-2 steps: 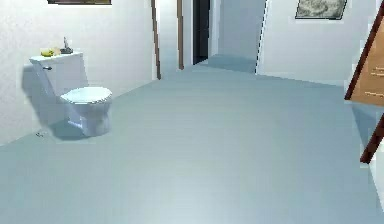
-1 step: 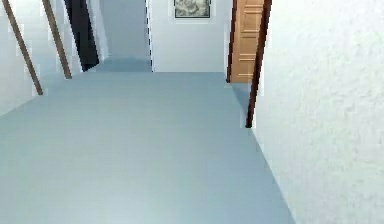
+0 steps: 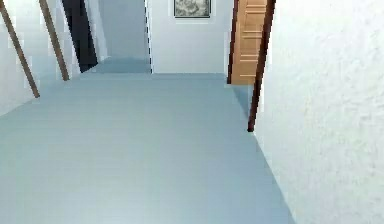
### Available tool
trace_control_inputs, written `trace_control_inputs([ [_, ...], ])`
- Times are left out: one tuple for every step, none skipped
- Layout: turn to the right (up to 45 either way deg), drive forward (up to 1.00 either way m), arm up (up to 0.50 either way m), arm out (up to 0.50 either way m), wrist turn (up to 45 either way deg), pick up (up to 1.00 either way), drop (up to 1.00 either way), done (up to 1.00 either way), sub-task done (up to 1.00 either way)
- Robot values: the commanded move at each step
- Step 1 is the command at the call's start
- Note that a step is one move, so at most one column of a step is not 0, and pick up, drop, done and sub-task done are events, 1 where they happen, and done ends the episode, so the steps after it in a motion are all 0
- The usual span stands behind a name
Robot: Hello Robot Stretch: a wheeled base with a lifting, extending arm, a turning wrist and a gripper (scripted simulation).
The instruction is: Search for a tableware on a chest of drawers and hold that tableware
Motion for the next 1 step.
trace_control_inputs([
  [-33.0, 0.00, 0.00, 0.00, 0.0, 0.00, 0.00, 0.00, 0.00],
])
